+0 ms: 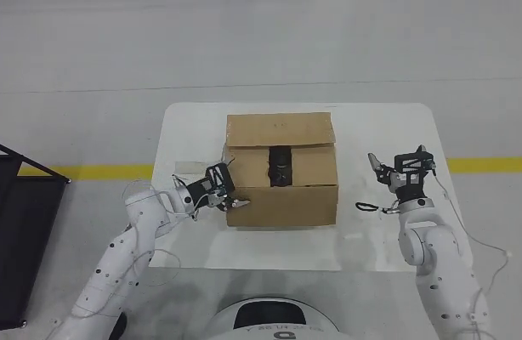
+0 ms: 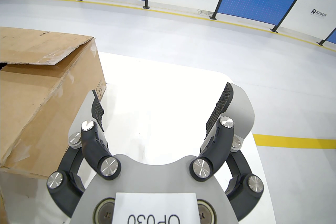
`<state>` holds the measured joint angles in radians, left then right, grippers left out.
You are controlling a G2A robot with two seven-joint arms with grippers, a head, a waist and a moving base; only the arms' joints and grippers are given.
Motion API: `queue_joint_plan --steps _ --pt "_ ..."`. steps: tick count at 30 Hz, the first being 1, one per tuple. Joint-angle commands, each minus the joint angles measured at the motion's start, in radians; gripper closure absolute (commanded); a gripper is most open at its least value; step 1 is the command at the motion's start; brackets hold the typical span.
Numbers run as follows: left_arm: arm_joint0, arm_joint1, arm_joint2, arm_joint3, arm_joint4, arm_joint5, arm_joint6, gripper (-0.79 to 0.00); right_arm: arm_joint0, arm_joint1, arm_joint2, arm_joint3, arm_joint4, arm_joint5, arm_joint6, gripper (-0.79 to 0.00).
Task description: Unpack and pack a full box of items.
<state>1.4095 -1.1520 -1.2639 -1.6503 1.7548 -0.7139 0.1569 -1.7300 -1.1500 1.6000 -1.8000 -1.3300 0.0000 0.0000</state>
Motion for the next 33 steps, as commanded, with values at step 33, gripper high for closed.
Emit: queue_joint_plan --steps 33 --pt "0.170 -0.004 -0.275 -0.132 -0.315 0.520 -0.041 -0.785 0.005 -0.002 0.003 -0.015 0.014 0.014 0.007 -0.785"
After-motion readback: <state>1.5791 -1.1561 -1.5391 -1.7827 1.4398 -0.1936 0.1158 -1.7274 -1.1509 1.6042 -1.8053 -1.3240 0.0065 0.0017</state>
